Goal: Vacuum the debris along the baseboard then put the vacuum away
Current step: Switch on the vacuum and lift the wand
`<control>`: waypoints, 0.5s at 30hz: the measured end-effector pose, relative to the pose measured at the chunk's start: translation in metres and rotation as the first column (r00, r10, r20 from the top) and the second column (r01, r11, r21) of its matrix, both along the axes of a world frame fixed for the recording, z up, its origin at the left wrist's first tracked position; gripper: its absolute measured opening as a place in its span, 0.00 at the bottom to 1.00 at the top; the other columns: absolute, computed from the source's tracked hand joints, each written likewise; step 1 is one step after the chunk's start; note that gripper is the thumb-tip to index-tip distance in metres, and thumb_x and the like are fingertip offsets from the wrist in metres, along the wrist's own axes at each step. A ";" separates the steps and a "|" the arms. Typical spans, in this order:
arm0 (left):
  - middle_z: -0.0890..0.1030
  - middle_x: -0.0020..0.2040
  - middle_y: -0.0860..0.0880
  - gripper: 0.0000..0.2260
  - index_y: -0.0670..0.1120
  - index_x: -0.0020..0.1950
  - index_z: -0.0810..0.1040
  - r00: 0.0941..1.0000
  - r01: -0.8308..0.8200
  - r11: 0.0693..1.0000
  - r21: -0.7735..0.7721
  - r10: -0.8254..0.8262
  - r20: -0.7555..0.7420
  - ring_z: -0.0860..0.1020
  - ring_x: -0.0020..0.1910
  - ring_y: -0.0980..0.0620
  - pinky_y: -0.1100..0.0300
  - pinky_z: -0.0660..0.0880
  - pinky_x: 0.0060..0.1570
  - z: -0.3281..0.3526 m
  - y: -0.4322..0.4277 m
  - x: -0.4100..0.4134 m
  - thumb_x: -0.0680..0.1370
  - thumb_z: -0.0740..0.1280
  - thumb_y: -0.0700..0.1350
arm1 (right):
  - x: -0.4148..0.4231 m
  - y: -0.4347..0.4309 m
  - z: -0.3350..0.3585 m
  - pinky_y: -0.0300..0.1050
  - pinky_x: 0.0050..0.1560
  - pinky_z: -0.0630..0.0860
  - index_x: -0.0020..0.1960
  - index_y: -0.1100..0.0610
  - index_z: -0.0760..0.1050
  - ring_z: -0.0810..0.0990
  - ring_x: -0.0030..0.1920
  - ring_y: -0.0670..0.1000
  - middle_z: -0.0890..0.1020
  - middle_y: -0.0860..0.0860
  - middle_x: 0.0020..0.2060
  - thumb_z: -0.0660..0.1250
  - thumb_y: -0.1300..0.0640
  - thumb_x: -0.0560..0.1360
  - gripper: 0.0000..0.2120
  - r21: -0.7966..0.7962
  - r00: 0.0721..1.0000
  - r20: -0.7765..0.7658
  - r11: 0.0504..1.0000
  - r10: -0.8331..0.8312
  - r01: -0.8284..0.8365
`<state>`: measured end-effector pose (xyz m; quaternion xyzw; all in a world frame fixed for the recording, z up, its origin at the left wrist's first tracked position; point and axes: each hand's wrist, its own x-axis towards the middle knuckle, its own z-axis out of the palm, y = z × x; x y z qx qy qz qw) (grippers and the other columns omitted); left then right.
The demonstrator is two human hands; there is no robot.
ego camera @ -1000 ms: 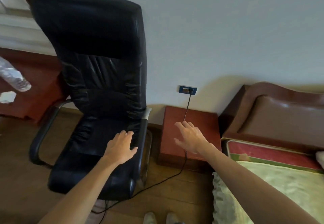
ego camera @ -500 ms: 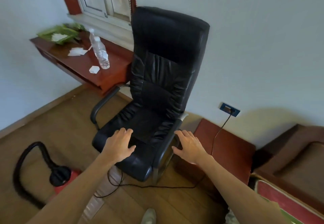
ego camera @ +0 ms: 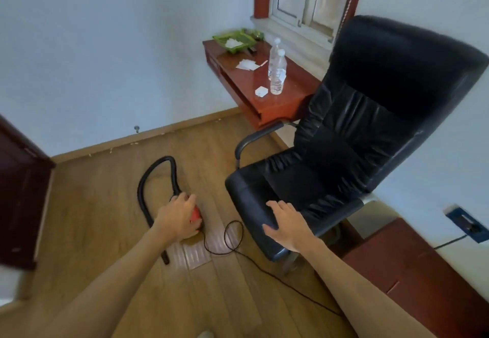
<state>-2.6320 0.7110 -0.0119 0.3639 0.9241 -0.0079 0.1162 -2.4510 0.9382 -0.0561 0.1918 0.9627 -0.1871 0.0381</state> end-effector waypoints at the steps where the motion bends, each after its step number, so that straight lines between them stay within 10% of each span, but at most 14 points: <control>1: 0.73 0.64 0.47 0.25 0.49 0.69 0.66 0.999 -0.037 0.999 0.004 0.037 0.004 0.75 0.62 0.46 0.51 0.78 0.51 0.000 -0.014 -0.003 0.76 0.66 0.56 | -0.010 -0.008 0.001 0.52 0.59 0.73 0.74 0.53 0.60 0.70 0.63 0.54 0.72 0.50 0.63 0.62 0.42 0.77 0.30 0.005 1.000 0.004 1.000 0.030 -0.030; 15: 0.73 0.66 0.47 0.27 0.49 0.72 0.64 0.955 -0.293 0.956 0.031 0.291 0.051 0.74 0.64 0.47 0.53 0.77 0.55 -0.011 -0.204 -0.057 0.76 0.67 0.55 | -0.127 -0.167 0.023 0.53 0.57 0.72 0.69 0.53 0.65 0.71 0.62 0.55 0.73 0.51 0.62 0.63 0.46 0.76 0.25 0.032 0.965 0.006 0.964 0.262 -0.262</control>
